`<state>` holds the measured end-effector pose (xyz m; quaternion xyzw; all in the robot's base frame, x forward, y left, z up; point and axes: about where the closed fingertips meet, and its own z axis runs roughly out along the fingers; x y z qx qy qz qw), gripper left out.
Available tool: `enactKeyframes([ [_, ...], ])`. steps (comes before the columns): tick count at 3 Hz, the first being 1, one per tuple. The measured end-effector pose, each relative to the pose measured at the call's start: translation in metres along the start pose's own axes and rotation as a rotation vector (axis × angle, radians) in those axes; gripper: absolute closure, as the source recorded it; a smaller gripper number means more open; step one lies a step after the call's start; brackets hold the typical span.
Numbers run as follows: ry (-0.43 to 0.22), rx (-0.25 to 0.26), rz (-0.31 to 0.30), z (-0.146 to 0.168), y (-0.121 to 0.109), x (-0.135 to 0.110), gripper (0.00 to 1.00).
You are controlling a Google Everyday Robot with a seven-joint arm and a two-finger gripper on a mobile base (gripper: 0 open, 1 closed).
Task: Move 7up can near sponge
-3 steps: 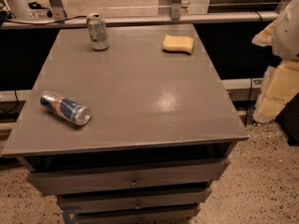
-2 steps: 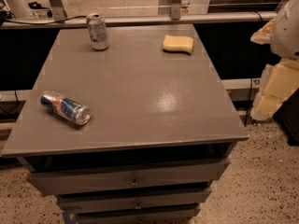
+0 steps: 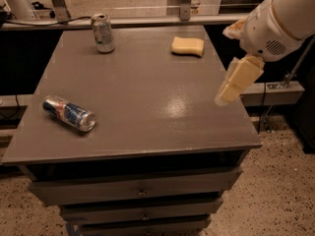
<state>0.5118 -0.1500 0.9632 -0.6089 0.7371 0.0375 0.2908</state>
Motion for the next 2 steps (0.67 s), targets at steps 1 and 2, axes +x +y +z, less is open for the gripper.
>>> enactKeyframes([
  [1,-0.154,0.002,-0.025,0.045,-0.028,-0.042,0.00],
  [2,-0.306,-0.021,-0.005,0.072,-0.047,-0.089,0.00],
])
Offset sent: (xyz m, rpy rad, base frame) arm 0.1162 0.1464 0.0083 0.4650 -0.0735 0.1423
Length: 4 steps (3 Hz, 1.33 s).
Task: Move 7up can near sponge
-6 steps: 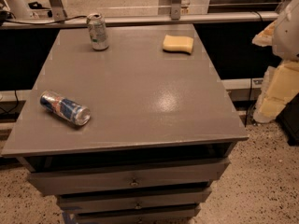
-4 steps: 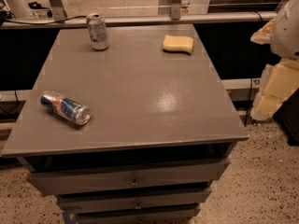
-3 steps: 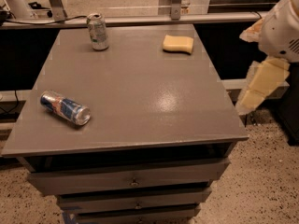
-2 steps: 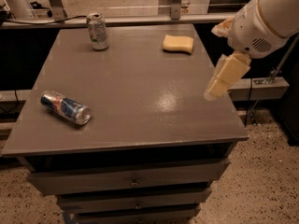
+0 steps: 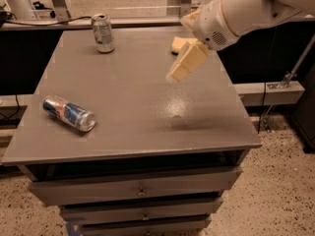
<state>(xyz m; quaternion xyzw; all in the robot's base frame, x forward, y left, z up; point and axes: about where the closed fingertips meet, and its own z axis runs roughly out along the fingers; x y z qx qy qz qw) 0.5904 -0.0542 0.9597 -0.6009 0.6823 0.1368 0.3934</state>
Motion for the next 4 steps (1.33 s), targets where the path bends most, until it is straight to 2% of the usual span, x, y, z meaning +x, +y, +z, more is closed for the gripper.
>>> enactKeyframes([
  [1,0.001,0.000,0.000,0.000,0.000,0.000,0.00],
  [2,-0.071,0.018,0.009,0.007,-0.009,-0.004,0.00],
  [3,-0.202,0.041,0.007,0.040,-0.036,-0.020,0.00],
  [4,-0.288,0.072,0.021,0.083,-0.072,-0.036,0.00],
])
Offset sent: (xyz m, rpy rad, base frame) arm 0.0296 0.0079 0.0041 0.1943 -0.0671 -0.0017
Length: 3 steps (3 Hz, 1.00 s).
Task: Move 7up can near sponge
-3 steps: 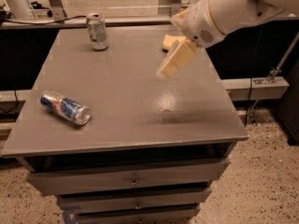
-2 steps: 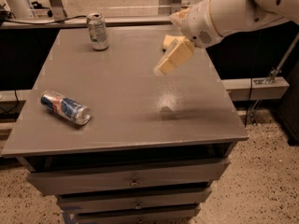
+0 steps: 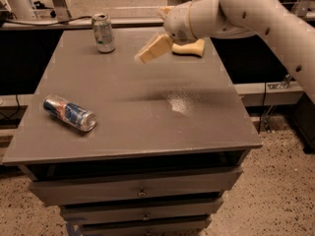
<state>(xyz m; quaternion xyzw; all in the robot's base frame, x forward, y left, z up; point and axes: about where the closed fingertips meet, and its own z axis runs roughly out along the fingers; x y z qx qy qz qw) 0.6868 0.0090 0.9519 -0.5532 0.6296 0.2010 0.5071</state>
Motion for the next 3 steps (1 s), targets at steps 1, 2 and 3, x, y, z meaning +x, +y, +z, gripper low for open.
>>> enactKeyframes([
  [1,-0.035,0.022,-0.001,0.057,-0.027,-0.007,0.00],
  [2,-0.044,0.002,-0.005,0.104,-0.048,-0.005,0.00],
  [3,-0.068,-0.030,0.002,0.138,-0.065,0.002,0.00],
])
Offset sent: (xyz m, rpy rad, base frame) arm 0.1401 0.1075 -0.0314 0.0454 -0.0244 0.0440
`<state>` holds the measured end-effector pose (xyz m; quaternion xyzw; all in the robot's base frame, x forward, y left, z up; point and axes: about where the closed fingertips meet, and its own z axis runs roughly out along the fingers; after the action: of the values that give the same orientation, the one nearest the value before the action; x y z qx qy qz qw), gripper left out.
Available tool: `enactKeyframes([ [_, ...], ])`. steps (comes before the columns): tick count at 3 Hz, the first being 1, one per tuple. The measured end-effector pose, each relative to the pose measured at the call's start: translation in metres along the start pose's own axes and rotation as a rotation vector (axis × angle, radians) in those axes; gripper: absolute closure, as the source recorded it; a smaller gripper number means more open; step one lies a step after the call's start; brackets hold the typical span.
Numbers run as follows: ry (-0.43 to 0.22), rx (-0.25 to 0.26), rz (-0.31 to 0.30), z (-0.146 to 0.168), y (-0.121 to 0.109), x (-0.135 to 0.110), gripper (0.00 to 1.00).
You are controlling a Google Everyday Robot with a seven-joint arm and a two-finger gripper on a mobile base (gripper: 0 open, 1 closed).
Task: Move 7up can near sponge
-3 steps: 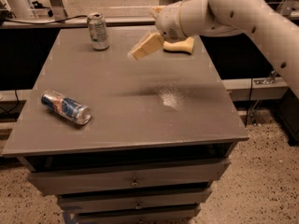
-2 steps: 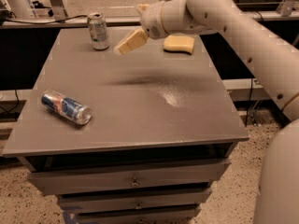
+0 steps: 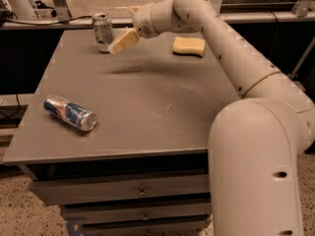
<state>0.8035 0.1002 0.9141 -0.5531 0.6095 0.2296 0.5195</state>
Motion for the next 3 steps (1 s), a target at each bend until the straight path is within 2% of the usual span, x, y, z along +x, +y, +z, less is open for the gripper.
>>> enactKeyframes([
  [1,-0.046,-0.039,0.037,0.020,-0.010,0.009,0.00],
  [2,-0.076,-0.060,0.066,0.037,-0.014,0.007,0.00],
  [3,-0.091,-0.066,0.135,0.052,-0.018,0.005,0.00],
])
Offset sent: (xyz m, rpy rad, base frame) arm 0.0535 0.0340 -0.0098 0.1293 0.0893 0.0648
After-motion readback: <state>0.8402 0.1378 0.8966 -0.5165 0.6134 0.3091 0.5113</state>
